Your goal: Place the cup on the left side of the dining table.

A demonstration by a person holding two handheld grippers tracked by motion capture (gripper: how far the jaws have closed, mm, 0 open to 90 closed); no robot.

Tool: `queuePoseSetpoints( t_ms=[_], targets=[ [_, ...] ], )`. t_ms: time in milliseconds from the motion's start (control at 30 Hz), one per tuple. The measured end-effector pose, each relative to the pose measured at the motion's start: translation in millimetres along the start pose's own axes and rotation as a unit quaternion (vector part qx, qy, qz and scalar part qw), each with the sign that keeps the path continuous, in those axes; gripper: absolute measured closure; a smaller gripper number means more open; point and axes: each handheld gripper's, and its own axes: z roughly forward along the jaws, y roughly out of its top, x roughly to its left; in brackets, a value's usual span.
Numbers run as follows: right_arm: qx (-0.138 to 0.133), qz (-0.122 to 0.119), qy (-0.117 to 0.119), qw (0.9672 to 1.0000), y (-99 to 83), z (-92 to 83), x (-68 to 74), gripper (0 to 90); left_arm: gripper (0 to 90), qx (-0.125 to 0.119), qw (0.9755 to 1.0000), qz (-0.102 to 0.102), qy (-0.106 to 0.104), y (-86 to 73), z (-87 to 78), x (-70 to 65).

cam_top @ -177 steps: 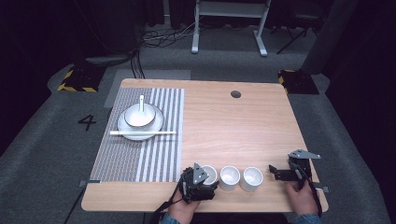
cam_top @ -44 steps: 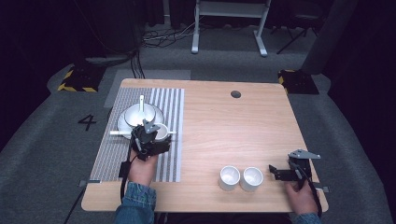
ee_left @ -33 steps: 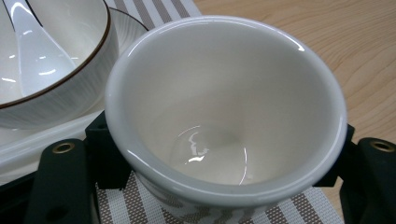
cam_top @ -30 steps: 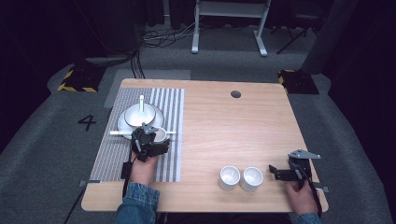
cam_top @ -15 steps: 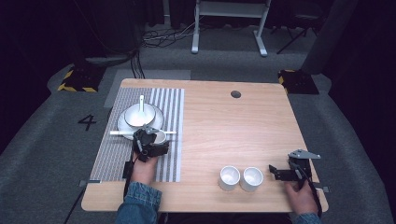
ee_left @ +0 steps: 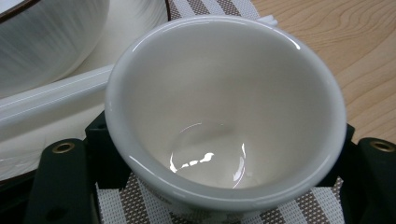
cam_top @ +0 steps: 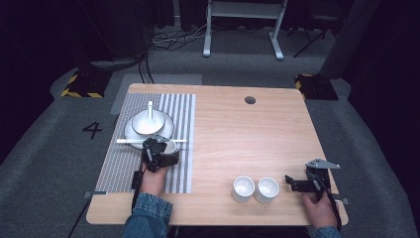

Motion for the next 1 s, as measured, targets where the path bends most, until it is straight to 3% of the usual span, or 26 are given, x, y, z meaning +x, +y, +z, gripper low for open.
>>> queuePoseSetpoints(
  t_ms=[1000],
  targets=[
    [0.000, 0.000, 0.000, 1.0000, 0.0, 0.0, 0.0, 0.3, 26.1, 0.015, 0.9999, 0.006, -0.003, -5.4, -0.7, -0.6]
  ],
)
